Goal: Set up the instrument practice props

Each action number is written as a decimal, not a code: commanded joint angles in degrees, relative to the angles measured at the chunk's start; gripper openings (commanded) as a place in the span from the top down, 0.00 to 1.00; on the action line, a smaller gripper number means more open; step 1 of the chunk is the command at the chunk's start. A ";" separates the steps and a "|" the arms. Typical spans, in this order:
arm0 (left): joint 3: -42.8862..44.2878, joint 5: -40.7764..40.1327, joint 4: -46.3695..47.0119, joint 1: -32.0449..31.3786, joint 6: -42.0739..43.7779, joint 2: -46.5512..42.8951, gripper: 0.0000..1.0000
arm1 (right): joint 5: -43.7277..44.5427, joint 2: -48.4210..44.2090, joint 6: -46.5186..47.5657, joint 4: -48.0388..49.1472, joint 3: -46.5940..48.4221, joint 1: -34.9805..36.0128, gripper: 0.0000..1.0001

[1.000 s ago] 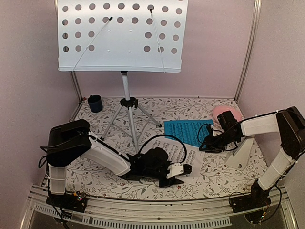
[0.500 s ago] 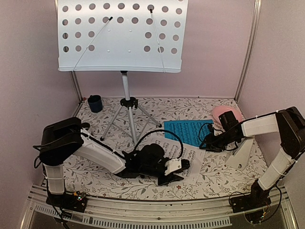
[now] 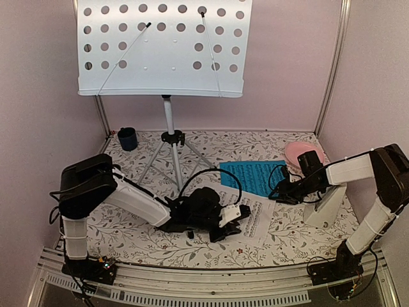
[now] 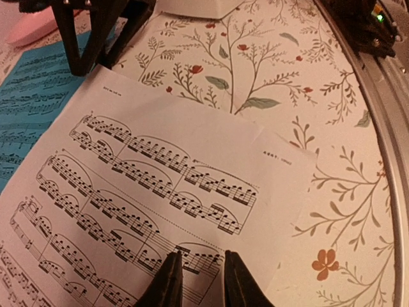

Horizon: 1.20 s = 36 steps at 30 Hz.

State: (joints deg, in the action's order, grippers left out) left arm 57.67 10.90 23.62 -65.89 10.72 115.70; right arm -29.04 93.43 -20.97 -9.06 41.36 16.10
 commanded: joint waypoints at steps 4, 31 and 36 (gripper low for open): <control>2.93 2.25 -1.98 1.38 -0.05 4.05 0.76 | -3.81 1.97 0.23 1.12 -1.19 -0.63 0.57; 1.98 3.35 4.01 1.61 0.12 -7.34 0.47 | 6.46 -17.39 6.84 -16.47 11.02 4.56 1.00; 1.96 2.20 2.95 1.63 1.33 -13.78 0.41 | 10.44 -21.68 12.01 -23.28 15.44 8.12 1.00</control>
State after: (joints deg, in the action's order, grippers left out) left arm 59.79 14.11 25.34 -64.79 10.92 107.00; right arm -24.27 75.16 -14.22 -23.90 53.63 21.93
